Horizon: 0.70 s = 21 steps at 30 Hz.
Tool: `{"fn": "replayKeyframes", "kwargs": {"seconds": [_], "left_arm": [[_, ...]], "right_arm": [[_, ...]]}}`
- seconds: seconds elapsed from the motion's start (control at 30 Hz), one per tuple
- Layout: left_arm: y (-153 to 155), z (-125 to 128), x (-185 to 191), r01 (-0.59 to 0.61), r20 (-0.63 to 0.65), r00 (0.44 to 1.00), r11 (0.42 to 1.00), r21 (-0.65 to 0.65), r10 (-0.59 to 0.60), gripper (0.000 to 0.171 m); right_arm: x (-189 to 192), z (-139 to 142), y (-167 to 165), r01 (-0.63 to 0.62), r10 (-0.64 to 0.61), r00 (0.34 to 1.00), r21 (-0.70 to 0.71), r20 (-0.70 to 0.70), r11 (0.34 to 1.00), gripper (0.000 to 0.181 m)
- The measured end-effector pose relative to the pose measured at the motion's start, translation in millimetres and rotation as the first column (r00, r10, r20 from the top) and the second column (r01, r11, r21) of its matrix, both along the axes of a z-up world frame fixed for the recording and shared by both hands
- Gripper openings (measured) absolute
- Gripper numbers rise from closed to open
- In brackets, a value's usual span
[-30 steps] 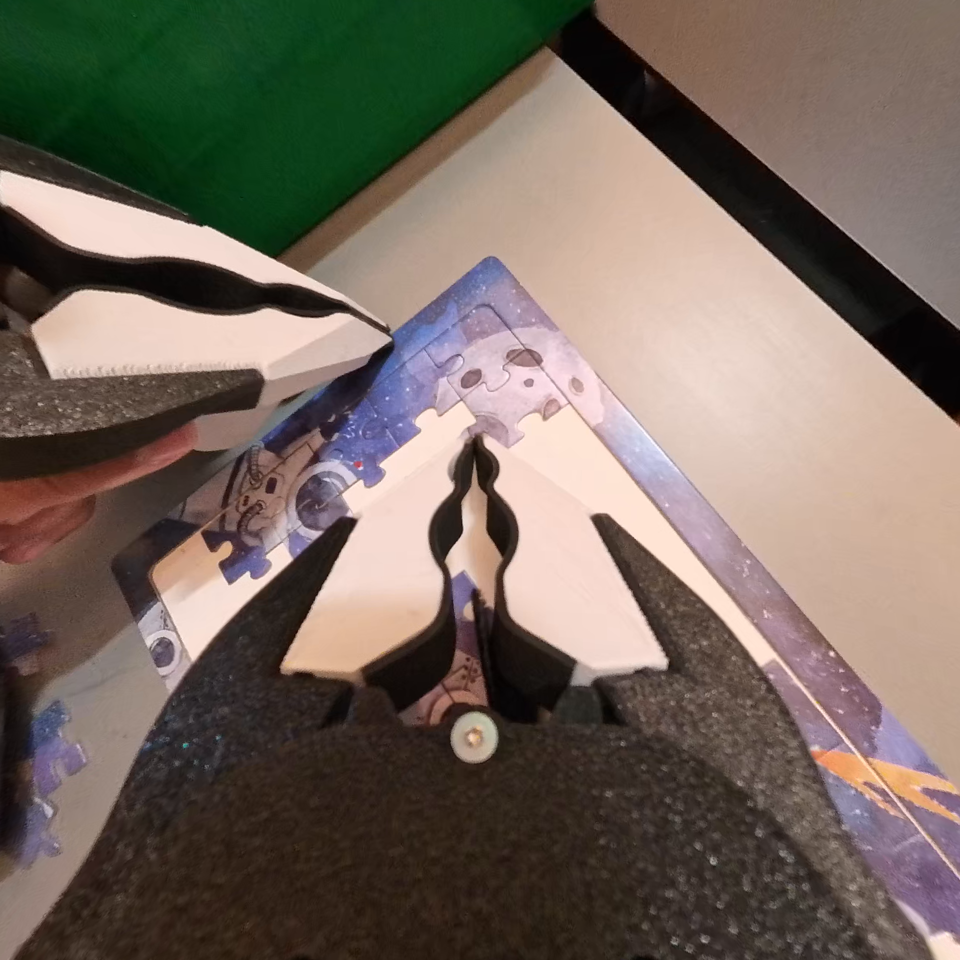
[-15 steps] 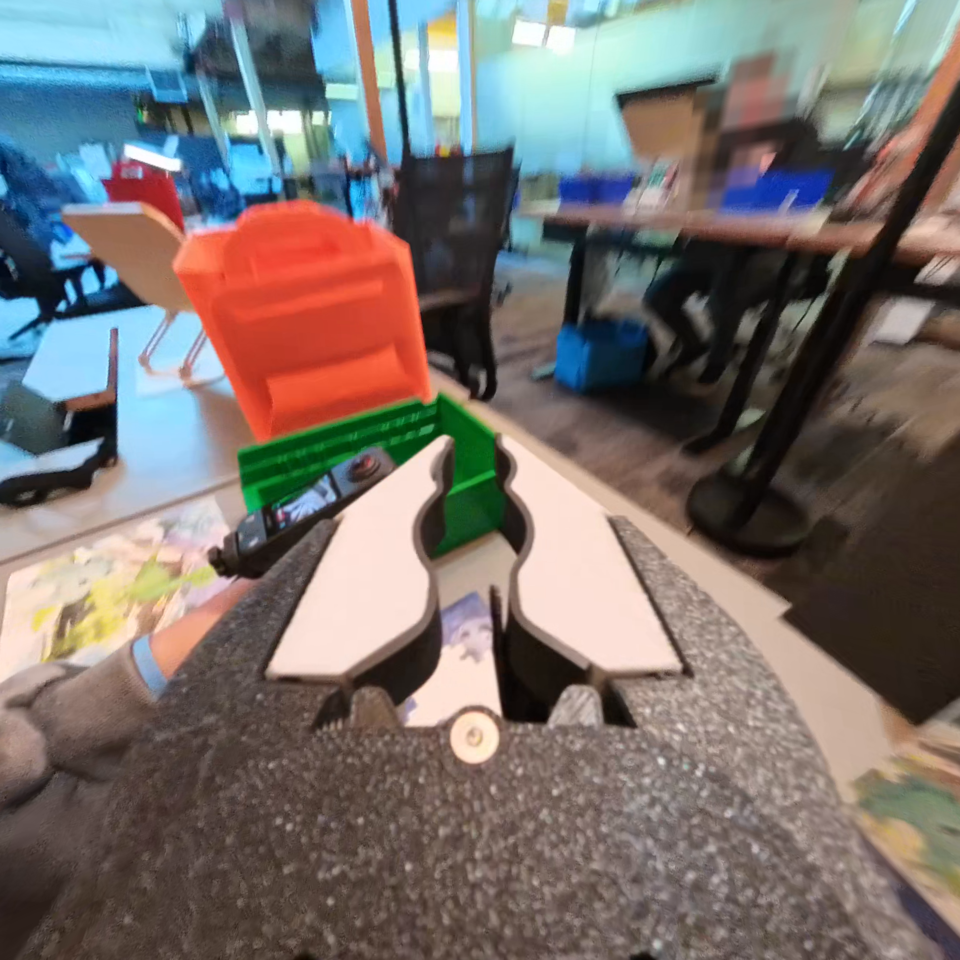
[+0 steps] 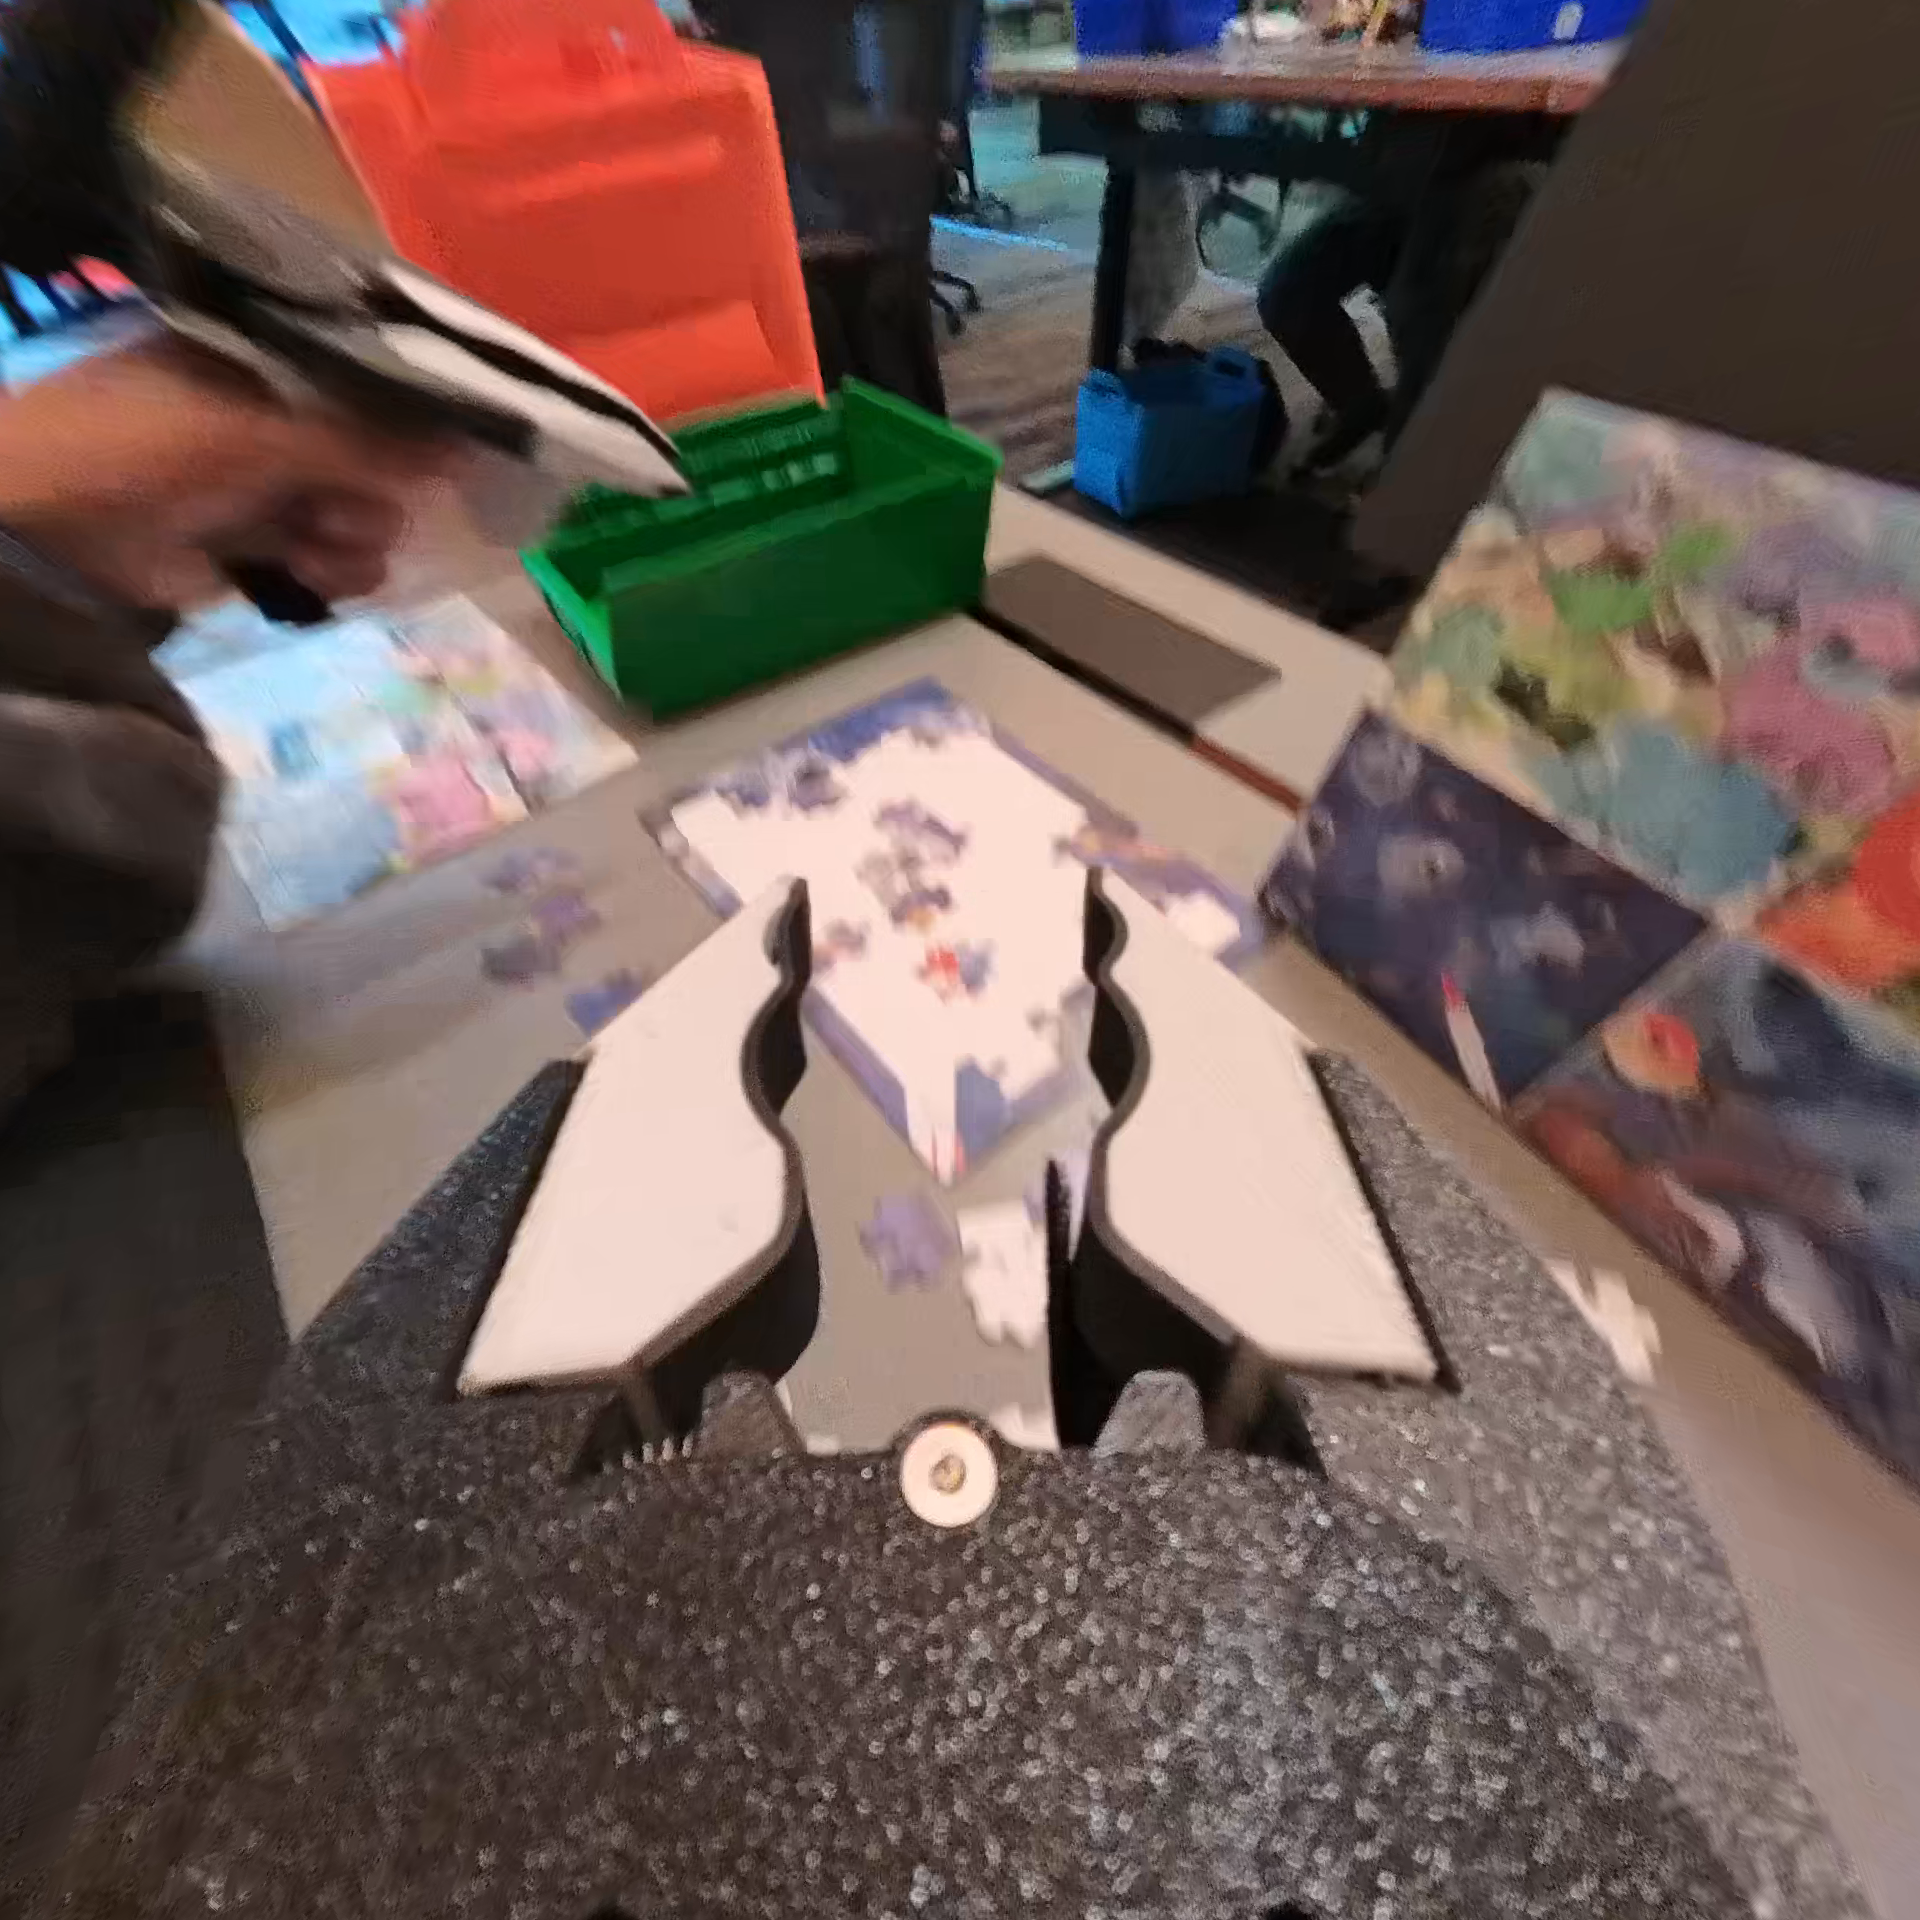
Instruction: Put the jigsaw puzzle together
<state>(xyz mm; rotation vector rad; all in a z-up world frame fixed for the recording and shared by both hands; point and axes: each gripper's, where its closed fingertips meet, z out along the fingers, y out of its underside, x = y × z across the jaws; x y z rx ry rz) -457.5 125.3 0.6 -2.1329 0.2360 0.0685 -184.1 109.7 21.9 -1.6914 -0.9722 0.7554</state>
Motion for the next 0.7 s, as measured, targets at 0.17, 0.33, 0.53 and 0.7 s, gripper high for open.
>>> {"fn": "replayKeyframes", "kwargs": {"seconds": [0.17, 0.33, 0.53, 0.7], "left_arm": [[-72, -60, 38, 0.019, 0.164, 0.986, 0.996, 0.084, -0.033, 0.026], [-90, -100, 34, -0.130, 0.270, 0.960, 0.974, 0.187, 0.077, 0.024], [-84, -95, 35, -0.093, 0.208, 0.977, 0.969, 0.229, 0.045, 0.022], [-82, -104, 47, -0.033, 0.057, 0.998, 0.977, 0.208, 0.022, 0.022]], "right_arm": [[82, -102, -22, 0.154, -0.155, 0.970, 0.020, 0.187, 0.988, 0.058], [124, -147, -6, 0.367, -0.354, 0.925, -0.084, 0.137, 0.926, 0.053], [135, -150, 4, 0.389, -0.373, 0.919, -0.142, 0.130, 0.910, 0.047], [126, -156, 6, 0.366, -0.339, 0.924, -0.154, 0.177, 0.918, 0.048]]}}
